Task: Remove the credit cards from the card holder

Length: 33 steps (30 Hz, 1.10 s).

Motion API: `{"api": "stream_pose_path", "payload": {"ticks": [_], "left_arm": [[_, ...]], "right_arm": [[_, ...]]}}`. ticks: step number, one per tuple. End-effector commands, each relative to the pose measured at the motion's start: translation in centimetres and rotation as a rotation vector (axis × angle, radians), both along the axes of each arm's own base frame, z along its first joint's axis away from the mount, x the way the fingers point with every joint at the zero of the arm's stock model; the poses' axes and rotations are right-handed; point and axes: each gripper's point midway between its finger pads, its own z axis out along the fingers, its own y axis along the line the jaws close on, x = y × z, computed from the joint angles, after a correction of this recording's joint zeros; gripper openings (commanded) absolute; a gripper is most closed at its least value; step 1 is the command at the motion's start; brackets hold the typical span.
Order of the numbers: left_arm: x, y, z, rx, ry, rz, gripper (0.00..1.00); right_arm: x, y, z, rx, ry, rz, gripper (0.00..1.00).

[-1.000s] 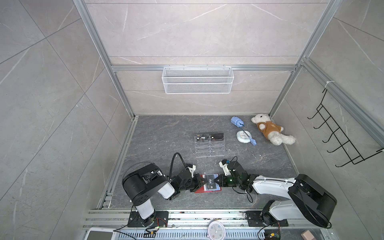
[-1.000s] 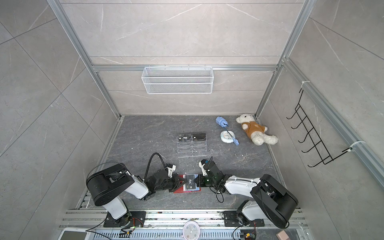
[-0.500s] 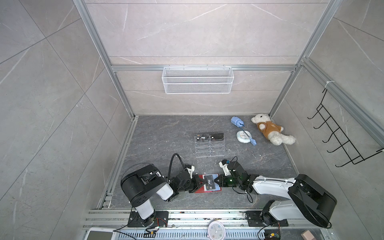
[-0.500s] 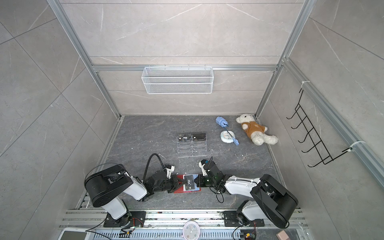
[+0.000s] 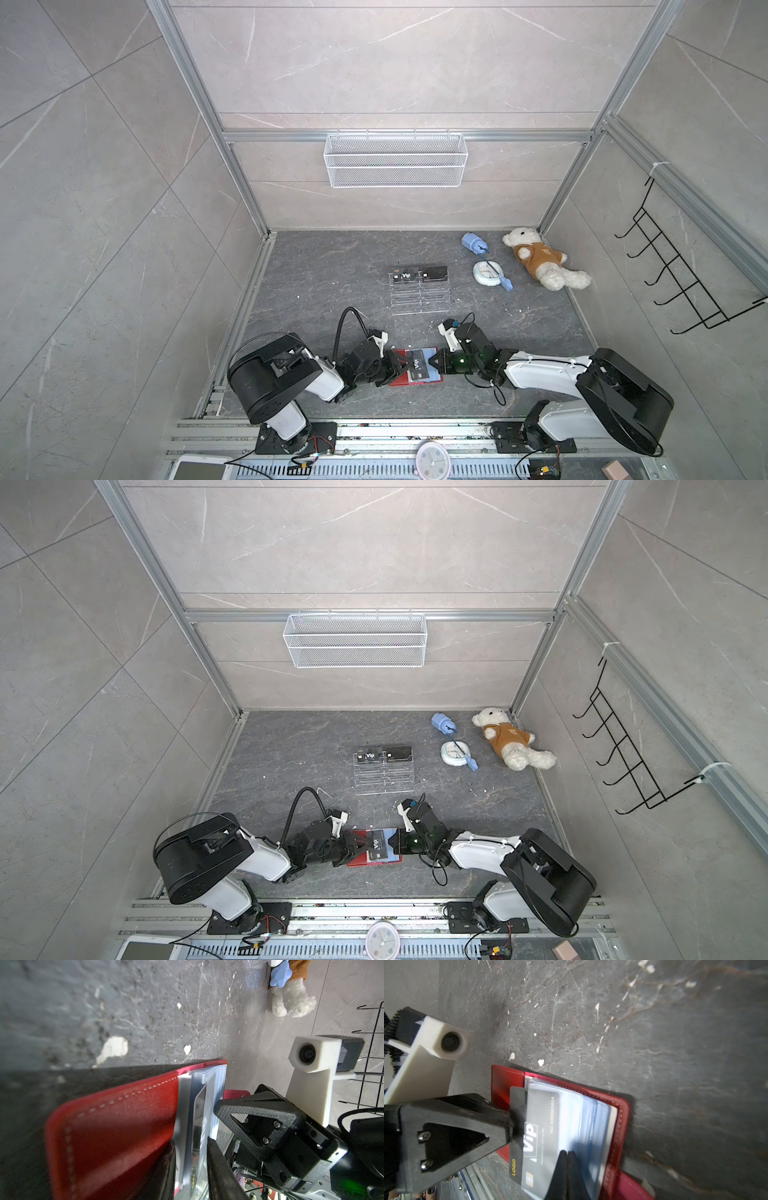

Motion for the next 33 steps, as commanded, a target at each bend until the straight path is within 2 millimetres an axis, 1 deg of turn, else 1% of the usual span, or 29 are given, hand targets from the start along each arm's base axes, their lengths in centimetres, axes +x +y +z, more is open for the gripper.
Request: {"api": "stream_pose_path", "payload": {"ticks": [1,11,13,16,18,21,30,33], "left_arm": [[0.1,-0.3,-0.6,0.024,-0.009,-0.012,0.29],[0.2,-0.9,-1.0,0.002,-0.004,-0.021,0.22],[0.1,-0.9,-1.1,0.003,0.0,-0.022,0.17],[0.1,-0.5,-1.2,0.013,0.001,-0.014,0.04],[0.0,0.0,-1.4,0.032,0.002,-0.002,0.0],[-0.1,0.4,-1.4,0.065,0.0,-0.007,0.0],[-0.2,1.8,-0.1,0.127,-0.041,-0.023,0.0],[-0.2,2.2,0.7,0.144,-0.061,-0.032,0.0]], "right_arm": [[-1.6,-1.8,-2.3,-0.101,0.085,-0.001,0.0],[-1.6,-1.8,-2.3,-0.101,0.086,0.003,0.0],[-1.7,-1.8,-2.3,-0.101,0.087,0.0,0.0],[-1.8,-1.9,-2.2,-0.098,0.083,0.001,0.0],[-1.7,-1.9,-2.1,-0.099,0.08,0.001,0.0],[-1.7,-1.9,-2.0,-0.099,0.077,0.001,0.0],[-1.6,-1.9,-1.8,-0.098,0.067,0.003,0.0],[-1.6,-1.9,-1.8,-0.099,0.067,0.002,0.0]]}}
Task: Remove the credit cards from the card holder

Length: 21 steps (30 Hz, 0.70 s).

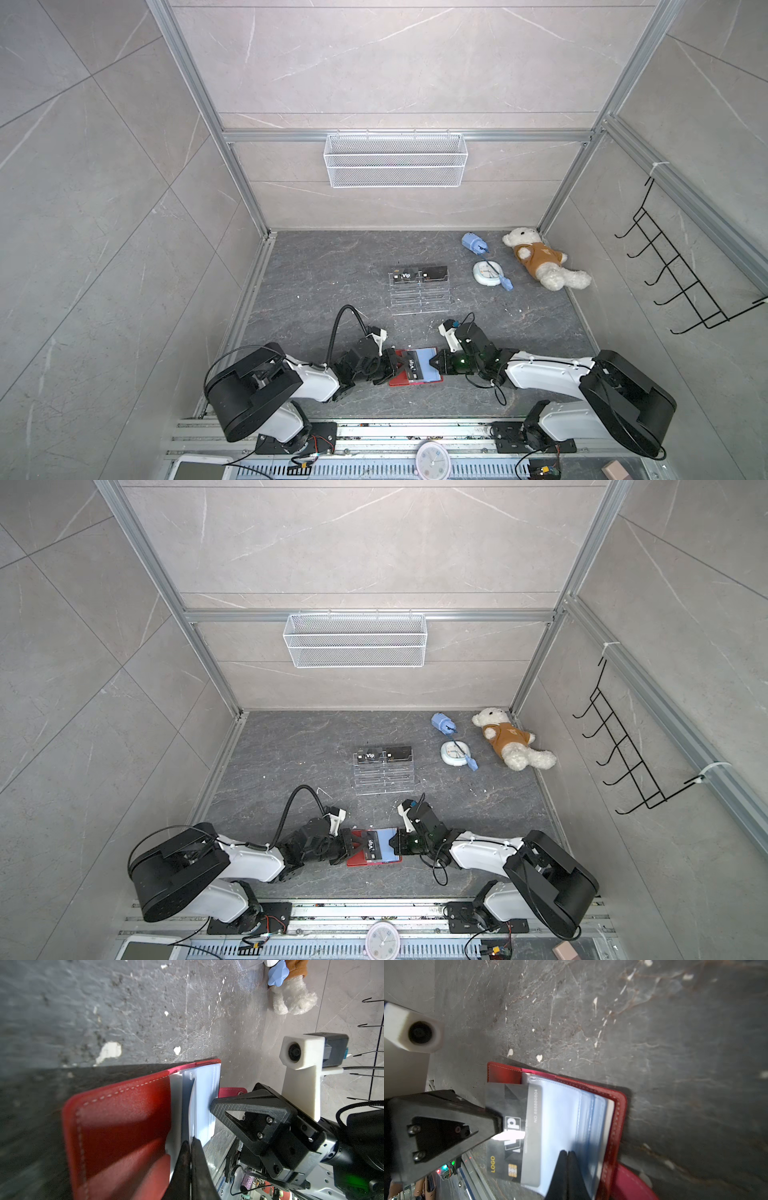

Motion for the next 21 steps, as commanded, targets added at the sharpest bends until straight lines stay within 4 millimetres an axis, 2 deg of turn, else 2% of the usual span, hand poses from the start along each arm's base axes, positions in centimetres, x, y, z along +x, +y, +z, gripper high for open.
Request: {"api": "stream_pose_path", "payload": {"ticks": [1,9,21], "left_arm": [[-0.2,1.2,-0.5,0.091,-0.019,-0.024,0.0],[0.0,1.9,1.6,0.118,-0.075,-0.071,0.0],[0.1,2.2,3.6,0.124,-0.131,-0.115,0.0]], "right_arm": [[-1.3,-1.7,-1.8,-0.086,0.056,0.001,0.0],[-1.1,-1.5,-1.4,-0.083,0.046,0.007,0.0],[-0.6,-1.2,-0.5,-0.094,0.025,0.023,0.0]]}}
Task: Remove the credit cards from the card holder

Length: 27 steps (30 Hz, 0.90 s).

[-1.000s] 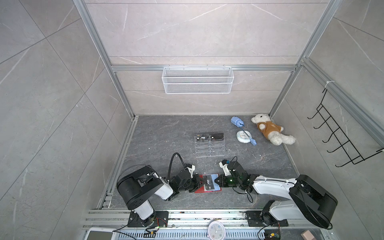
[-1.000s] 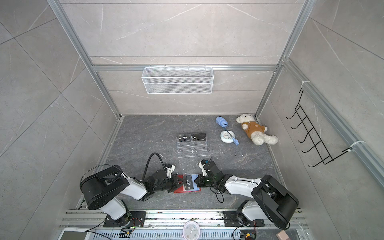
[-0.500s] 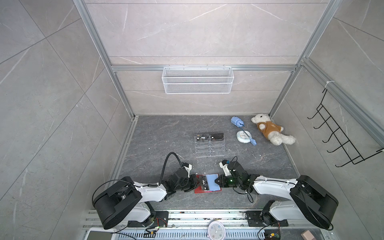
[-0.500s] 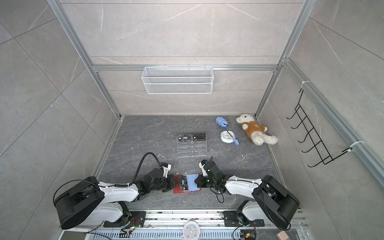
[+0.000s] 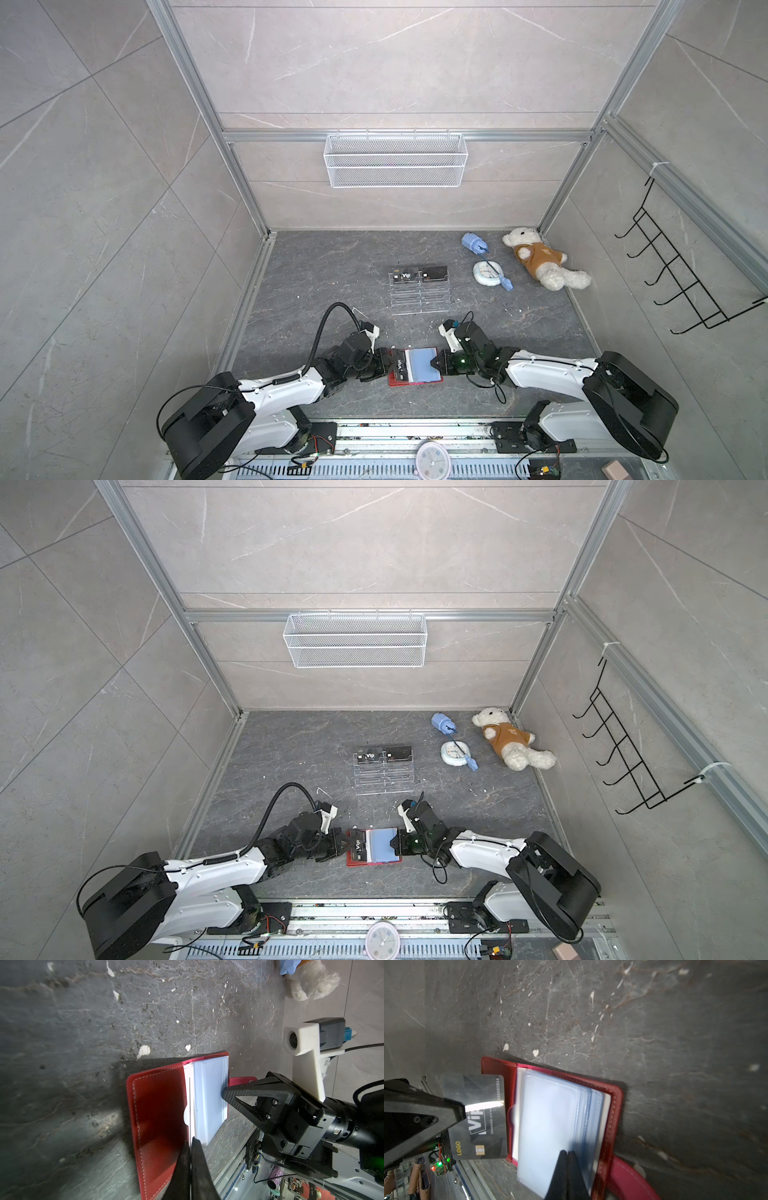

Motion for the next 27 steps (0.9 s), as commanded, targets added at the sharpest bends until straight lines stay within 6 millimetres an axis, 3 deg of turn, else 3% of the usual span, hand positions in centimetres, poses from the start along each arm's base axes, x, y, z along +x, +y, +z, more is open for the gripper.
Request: {"api": "stream_pose_path", "payload": {"ticks": [1,6,15,27], "left_arm": [[0.5,-0.7,2.2,-0.009,-0.06,-0.054,0.0],[0.7,-0.8,3.5,0.011,-0.114,-0.092,0.0],[1.1,-0.8,7.1,0.051,-0.276,-0.178,0.0],[2.0,-0.8,10.9,0.121,-0.445,-0.259,0.0]], "right_arm": [[-0.3,-0.9,-0.4,-0.061,0.011,0.004,0.0],[0.5,-0.4,1.1,-0.06,-0.018,0.016,0.03],[2.0,0.0,5.6,-0.081,-0.134,0.054,0.1],[3.5,-2.1,11.2,-0.179,-0.327,0.057,0.35]]}}
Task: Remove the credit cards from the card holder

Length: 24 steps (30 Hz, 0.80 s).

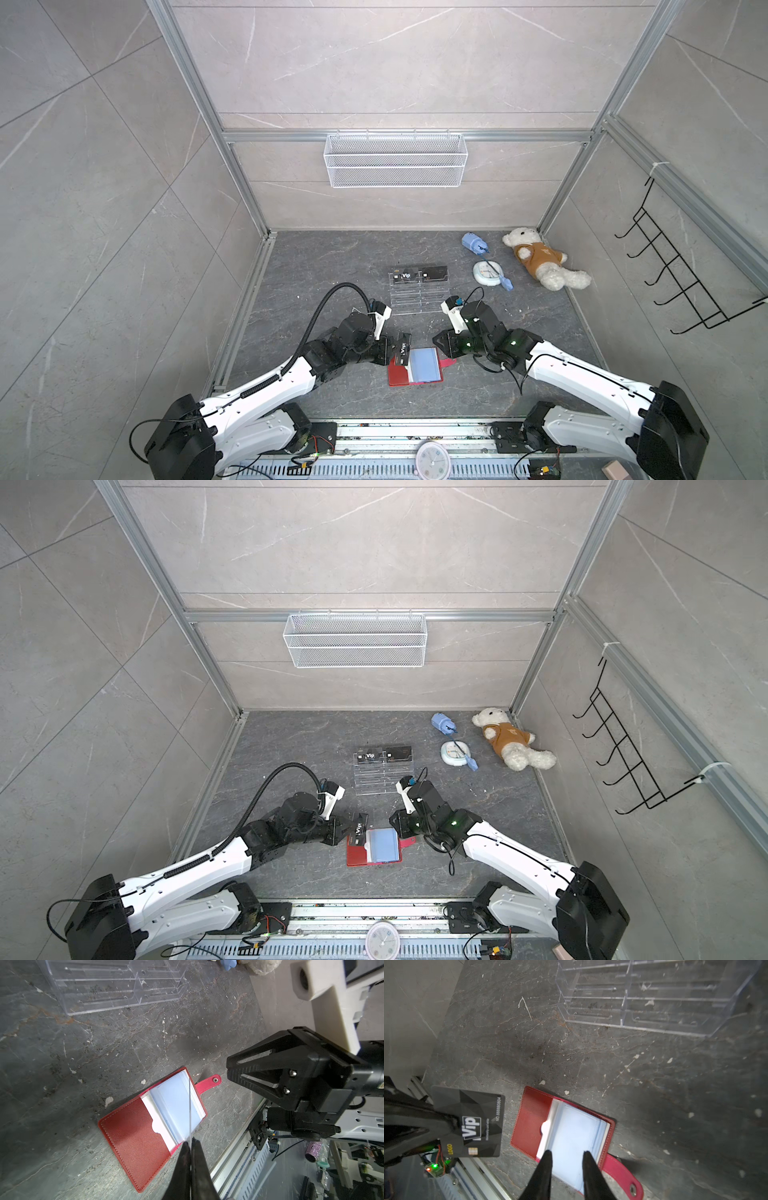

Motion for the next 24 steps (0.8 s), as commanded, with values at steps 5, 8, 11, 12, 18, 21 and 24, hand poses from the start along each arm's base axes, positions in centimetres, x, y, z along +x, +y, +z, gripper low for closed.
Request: {"api": "stream_pose_path", "payload": {"ticks": [5,8,11,12,18,21,24], "left_arm": [[1.0,0.2,3.5,0.057,-0.163,-0.055,0.0],[1.4,0.2,4.4,0.078,-0.205,-0.075,0.0],[1.8,0.1,5.1,0.105,-0.254,-0.096,0.0],[1.9,0.0,5.4,0.115,-0.272,-0.107,0.0],[1.9,-0.6,5.9,0.155,-0.316,-0.186,0.0],[1.7,-0.9,6.3,0.15,-0.332,-0.222,0.0],[1.5,-1.2,6.8,0.147,-0.349,-0.257,0.0]], "right_arm": [[0.6,-1.9,3.5,-0.068,-0.14,-0.003,0.54],[0.6,-2.4,5.0,-0.064,-0.195,-0.005,0.66],[0.5,-3.0,6.4,-0.056,-0.248,-0.01,0.83],[0.3,-3.0,7.0,-0.043,-0.268,0.002,0.85],[-0.6,-3.8,9.4,-0.003,-0.362,0.018,0.95],[-1.1,-4.1,9.9,-0.006,-0.383,0.038,0.98],[-1.6,-4.3,10.4,0.0,-0.4,0.059,1.0]]}}
